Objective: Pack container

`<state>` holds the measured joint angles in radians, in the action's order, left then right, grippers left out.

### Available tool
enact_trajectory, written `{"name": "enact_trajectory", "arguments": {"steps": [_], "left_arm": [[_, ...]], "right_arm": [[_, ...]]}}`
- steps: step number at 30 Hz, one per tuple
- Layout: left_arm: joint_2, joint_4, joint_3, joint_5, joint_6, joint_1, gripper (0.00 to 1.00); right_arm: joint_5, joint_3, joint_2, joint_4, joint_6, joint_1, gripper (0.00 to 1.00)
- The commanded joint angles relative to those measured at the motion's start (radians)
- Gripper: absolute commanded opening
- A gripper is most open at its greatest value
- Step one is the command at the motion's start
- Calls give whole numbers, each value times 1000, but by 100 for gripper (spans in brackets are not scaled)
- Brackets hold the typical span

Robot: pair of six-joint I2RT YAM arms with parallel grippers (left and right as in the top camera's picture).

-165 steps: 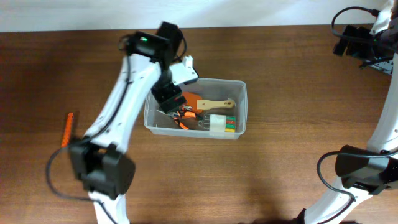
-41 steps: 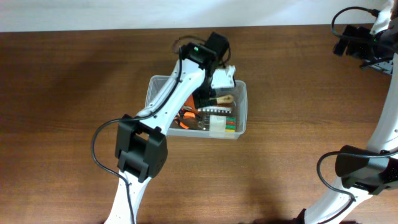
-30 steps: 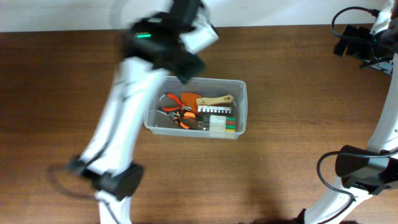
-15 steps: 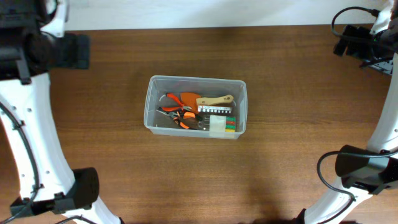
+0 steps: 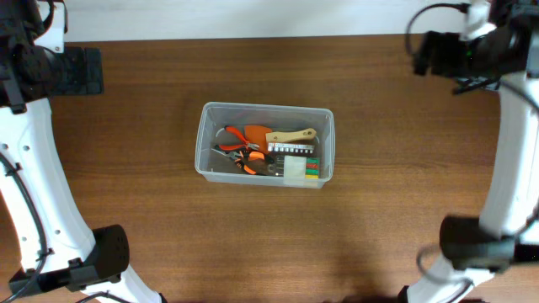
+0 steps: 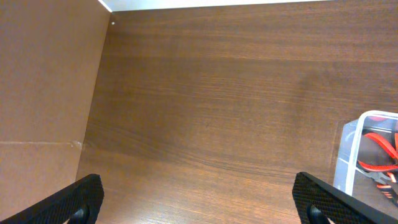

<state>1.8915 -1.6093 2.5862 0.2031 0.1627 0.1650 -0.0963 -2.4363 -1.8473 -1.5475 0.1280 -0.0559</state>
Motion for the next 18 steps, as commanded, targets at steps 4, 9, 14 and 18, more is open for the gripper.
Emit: {"name": "enact_trajectory", "arguments": {"steps": [4,9,14,18], "left_arm": [[-4,-2,-1,3,-16,3,99],[-4,-2,-1,3,-16,3,99],[-4,-2,-1,3,-16,3,99],[-4,-2,-1,3,-16,3,99]], "right_arm": [[-4,40,333,-1,0,183,98],[43,334,634,24,-24,190,98],[270,784,984,216,-45,185,99],[266,1139,1225,439,-45,185,98]]}}
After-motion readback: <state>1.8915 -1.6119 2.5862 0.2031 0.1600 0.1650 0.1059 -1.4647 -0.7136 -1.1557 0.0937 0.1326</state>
